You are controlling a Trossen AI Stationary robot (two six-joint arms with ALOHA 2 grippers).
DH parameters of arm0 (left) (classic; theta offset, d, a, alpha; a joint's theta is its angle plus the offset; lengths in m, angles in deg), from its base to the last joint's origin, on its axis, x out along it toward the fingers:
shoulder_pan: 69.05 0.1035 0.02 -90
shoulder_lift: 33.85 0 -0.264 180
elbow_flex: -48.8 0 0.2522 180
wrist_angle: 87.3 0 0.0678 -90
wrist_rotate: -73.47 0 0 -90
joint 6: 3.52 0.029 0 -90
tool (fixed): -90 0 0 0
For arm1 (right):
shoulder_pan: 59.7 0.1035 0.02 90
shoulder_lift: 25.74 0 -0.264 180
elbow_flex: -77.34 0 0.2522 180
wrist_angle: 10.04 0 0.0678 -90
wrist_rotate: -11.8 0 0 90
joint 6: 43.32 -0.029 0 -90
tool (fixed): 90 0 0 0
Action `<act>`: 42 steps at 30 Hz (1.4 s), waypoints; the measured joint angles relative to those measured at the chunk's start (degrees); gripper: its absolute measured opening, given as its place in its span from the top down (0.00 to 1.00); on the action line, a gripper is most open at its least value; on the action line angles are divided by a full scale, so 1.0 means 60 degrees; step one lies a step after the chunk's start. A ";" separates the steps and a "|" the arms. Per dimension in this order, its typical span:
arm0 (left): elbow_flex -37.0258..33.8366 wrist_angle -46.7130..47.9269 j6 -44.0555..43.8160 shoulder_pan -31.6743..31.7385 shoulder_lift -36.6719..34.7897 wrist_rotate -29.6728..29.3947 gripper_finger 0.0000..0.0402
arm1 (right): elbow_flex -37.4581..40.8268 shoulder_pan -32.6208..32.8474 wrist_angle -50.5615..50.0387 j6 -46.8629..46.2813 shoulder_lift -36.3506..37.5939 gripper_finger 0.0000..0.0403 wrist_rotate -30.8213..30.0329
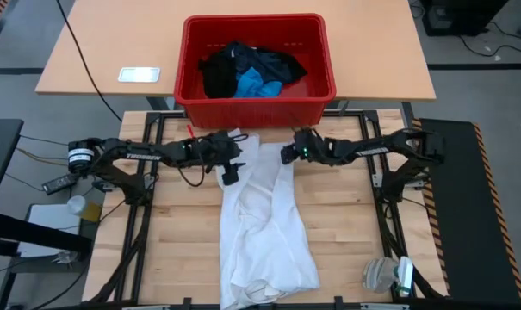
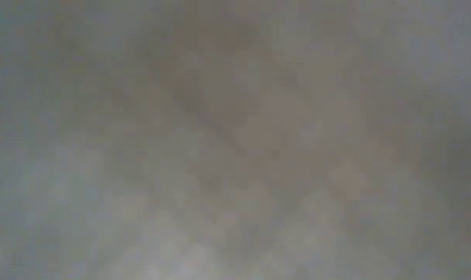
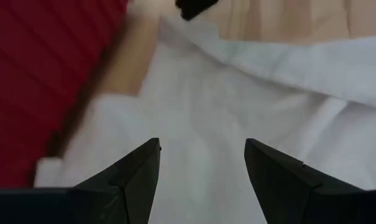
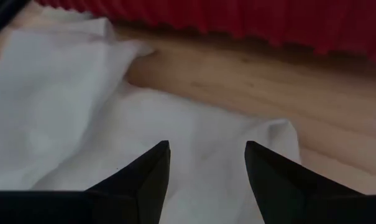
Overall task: Fold laundry
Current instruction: Fold the white polo
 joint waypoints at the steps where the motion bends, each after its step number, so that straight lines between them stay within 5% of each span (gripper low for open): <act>1: 0.0000 0.0082 -0.0065 0.0000 0.0000 -0.0003 0.41 | -0.0107 -0.0080 -0.0193 -0.0064 -0.0088 0.46 0.0075; 8: 0.0000 0.0309 0.0022 0.0131 0.0000 -0.0081 0.41 | -0.1125 -0.0512 -0.2081 -0.0249 -0.0771 0.48 0.0449; 26: 0.0000 0.0599 -0.0022 0.0167 0.0000 -0.0138 0.41 | -0.2484 -0.1048 -0.3044 -0.0967 -0.1623 0.50 0.0413; 35: 0.0000 0.0713 0.0098 0.0171 0.0000 -0.0142 0.41 | -0.2549 -0.1077 -0.3577 -0.1040 -0.2304 0.70 0.0354; 42: 0.0000 0.0710 0.0098 0.0171 0.0000 -0.0146 0.41 | -0.2547 -0.0979 -0.3458 -0.0478 -0.2372 0.95 0.0093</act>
